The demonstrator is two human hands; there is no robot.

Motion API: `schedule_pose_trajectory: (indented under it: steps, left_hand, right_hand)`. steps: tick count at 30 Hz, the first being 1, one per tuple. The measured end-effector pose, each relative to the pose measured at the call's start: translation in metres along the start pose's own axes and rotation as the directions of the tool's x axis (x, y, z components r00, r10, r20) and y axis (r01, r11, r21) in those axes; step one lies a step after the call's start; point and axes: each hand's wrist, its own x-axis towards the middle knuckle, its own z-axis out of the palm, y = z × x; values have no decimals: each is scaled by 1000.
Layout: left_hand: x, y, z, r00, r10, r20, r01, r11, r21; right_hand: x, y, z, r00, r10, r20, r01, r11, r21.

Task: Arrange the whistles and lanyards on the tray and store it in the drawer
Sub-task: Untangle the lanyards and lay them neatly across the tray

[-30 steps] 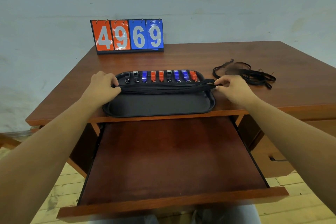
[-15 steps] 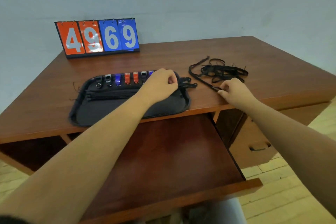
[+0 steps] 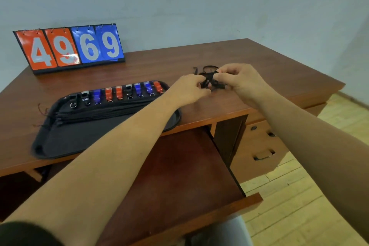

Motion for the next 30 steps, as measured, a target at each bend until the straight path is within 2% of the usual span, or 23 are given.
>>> schedule_pose_trajectory:
  steps: [2, 4, 5, 7, 9, 14, 17, 19, 21, 25, 27, 30]
  left_hand:
    - [2, 4, 2, 1000, -18, -1, 18, 995, -94]
    - [0, 8, 0, 998, -45, -43, 32, 964, -265]
    - [-1, 10, -3, 995, -57, -76, 26, 933, -359]
    - [-3, 14, -11, 989, -84, -124, 7, 857, -516]
    - [-3, 18, -19, 989, -92, -118, -5, 768, -641]
    - [-9, 28, -32, 998, -36, -56, -22, 617, -787]
    - [-12, 26, -35, 998, -39, -57, -27, 532, -846]
    - [-13, 23, -36, 997, -52, -62, -25, 526, -850]
    - [-14, 21, -37, 994, -67, -87, -36, 547, -836]
    - [-14, 18, -33, 979, -87, -183, -81, 657, -749]
    - [-17, 19, -29, 996, -10, -86, -58, 651, -757]
    - [-27, 22, -20, 979, 108, 175, 68, 633, -771]
  right_hand:
    - [4, 1, -6, 999, 32, -38, -27, 991, 128]
    - [9, 7, -14, 998, 62, -27, -55, 975, 214]
    - [9, 10, -17, 997, 76, 23, -79, 980, 184]
    - [2, 11, -19, 980, 92, 176, -83, 995, -57]
    - [-4, 11, -13, 962, 101, 253, -37, 968, -247]
    - [-5, 1, 2, 985, 15, 174, 3, 995, -100]
    - [-1, -4, 2, 980, 30, 199, -38, 999, 37]
    - [-1, -4, 3, 968, 54, 245, -95, 983, 160]
    - [-3, -7, 3, 963, 53, 264, -110, 972, 208]
    - [-4, -12, 0, 956, 43, 291, -127, 953, 274]
    - [-5, -19, -1, 946, 24, 324, -159, 904, 397]
    - [-2, -31, -5, 959, 11, 284, -180, 796, 577]
